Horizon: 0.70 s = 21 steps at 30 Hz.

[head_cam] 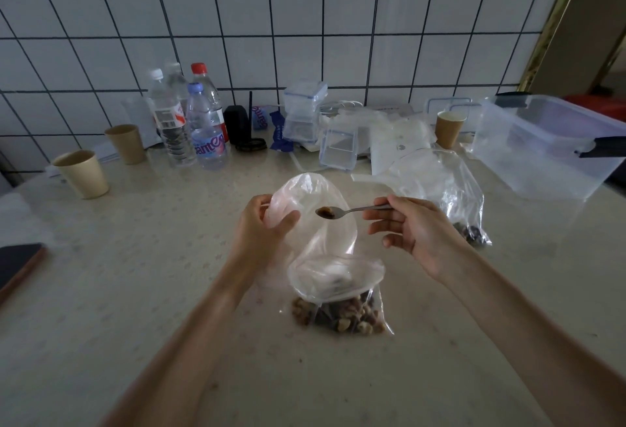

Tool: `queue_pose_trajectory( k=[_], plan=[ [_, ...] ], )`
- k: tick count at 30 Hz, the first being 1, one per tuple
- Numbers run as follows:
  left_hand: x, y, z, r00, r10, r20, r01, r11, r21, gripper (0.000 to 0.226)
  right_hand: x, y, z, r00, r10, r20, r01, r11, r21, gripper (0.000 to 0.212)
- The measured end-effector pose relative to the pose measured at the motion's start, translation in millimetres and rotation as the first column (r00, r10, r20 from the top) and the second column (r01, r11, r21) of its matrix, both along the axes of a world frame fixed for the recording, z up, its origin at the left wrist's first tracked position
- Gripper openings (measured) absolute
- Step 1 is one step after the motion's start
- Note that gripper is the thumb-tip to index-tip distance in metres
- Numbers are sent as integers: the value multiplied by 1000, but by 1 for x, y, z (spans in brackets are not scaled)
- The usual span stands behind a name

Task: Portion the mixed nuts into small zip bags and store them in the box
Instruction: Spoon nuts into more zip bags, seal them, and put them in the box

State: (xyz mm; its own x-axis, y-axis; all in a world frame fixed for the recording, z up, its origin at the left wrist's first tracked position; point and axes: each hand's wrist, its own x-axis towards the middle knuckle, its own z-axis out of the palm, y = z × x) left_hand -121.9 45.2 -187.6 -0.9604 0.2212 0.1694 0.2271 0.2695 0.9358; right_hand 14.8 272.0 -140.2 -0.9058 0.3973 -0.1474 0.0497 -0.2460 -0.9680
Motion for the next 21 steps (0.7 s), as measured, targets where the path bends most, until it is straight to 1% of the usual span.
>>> queue_pose_trajectory(
  k=[4,6,9,11,12,13,16,17,19,21],
  plan=[
    [7,-10,7,998,-2,-62,-4,995,-104,52,21,5,10,1000,-4,-30,6,999,41,30],
    [14,-16,14,987,27,-156,-55,983,-177,53,34,7,13,999,4,-54,-1,999,54,30],
    [37,-27,25,926,48,-375,-151,957,-249,39,53,7,15,997,15,-74,-8,996,91,32],
    [56,-35,30,889,29,-458,-151,961,-233,26,62,5,17,996,19,-82,-8,991,130,34],
    [66,-38,31,881,11,-474,-137,963,-232,17,67,4,18,996,22,-88,-9,988,153,35],
    [74,-41,32,888,-16,-459,-111,963,-248,13,71,2,19,995,29,-95,-12,984,178,35],
    [94,-42,31,935,-120,-334,-20,922,-387,46,80,-1,21,992,69,-104,-40,965,259,36],
    [100,-42,30,944,-146,-295,12,911,-412,49,82,-3,22,991,85,-103,-53,958,282,36],
    [106,-41,26,954,-175,-242,67,914,-400,38,84,-5,24,988,109,-105,-68,938,341,34],
    [108,-42,24,961,-200,-193,129,937,-326,26,86,-8,24,982,143,-127,-75,898,433,31]
  ],
)
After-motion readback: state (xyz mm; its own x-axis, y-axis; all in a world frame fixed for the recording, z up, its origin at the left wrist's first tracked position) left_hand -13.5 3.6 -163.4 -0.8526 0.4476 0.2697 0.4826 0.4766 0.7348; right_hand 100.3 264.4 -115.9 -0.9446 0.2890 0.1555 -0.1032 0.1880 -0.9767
